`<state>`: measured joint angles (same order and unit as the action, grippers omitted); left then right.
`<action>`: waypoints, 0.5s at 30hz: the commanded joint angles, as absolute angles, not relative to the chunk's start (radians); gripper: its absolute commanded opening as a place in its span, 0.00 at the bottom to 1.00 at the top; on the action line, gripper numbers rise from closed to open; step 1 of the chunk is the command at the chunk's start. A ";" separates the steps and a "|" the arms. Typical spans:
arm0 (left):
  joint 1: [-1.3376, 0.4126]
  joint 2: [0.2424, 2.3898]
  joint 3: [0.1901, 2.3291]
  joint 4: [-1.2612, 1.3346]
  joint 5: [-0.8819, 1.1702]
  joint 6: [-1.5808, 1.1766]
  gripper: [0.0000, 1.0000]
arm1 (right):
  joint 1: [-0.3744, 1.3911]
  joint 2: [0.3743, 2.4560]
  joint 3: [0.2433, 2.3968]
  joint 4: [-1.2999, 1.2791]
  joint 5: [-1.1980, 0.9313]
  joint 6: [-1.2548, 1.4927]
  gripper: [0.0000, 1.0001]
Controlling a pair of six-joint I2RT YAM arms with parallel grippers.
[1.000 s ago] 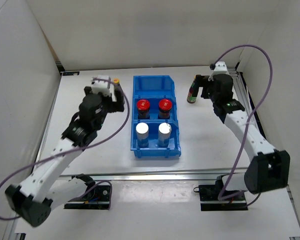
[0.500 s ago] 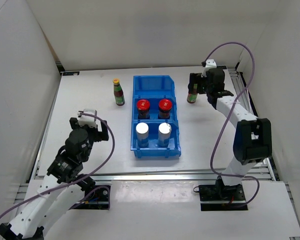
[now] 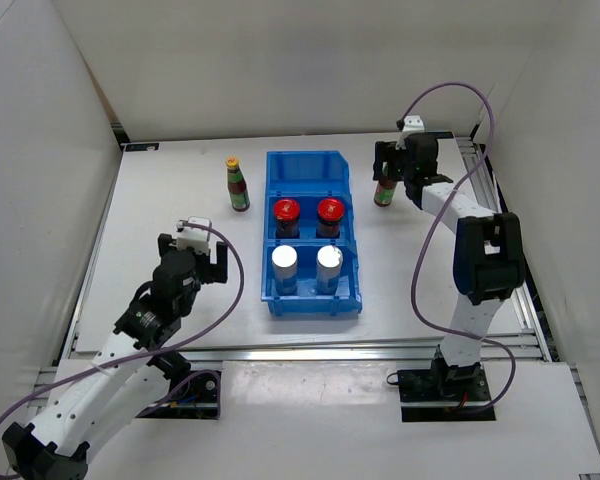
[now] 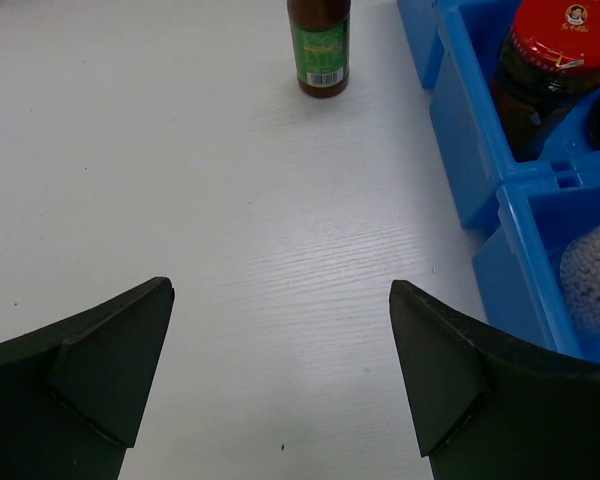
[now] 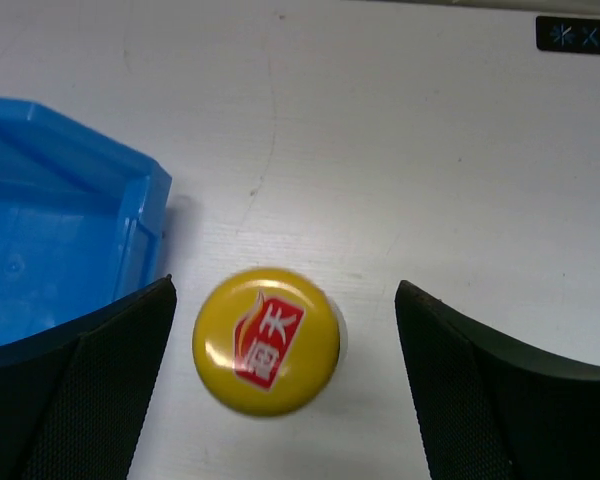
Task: Organize the condiment bottles
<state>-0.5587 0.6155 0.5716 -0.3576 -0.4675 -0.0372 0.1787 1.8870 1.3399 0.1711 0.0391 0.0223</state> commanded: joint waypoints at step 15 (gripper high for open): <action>-0.560 0.588 0.538 -0.270 -0.425 -0.020 1.00 | 0.187 2.010 1.539 0.126 0.067 0.015 0.11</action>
